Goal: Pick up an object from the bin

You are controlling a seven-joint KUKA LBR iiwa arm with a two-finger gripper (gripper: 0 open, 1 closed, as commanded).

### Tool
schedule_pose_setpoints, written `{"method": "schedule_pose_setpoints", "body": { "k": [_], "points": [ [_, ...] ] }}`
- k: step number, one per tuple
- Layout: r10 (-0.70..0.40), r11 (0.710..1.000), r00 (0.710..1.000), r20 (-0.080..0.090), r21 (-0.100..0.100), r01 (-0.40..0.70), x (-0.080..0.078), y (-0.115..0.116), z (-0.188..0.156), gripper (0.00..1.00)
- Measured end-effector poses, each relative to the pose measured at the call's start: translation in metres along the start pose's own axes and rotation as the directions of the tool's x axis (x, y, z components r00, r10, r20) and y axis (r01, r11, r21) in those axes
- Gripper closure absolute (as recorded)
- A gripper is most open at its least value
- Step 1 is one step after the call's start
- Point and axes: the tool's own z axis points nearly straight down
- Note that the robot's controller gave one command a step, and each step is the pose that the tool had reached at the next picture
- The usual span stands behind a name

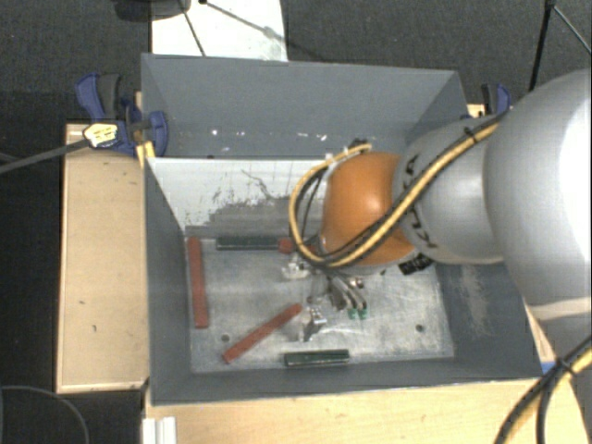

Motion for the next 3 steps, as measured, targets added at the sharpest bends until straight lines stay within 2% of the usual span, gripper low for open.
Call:
{"method": "schedule_pose_setpoints", "body": {
  "k": [1,2,3],
  "points": [
    [-0.031,1.000,1.000,0.001,-0.002,0.031,0.018,0.028,0.002,1.00],
    [-0.038,0.999,0.999,0.002,-0.003,0.038,0.011,0.024,0.003,1.00],
    [-0.091,0.996,0.996,0.005,-0.001,0.091,0.021,0.062,-0.161,1.00]
  ]
}}
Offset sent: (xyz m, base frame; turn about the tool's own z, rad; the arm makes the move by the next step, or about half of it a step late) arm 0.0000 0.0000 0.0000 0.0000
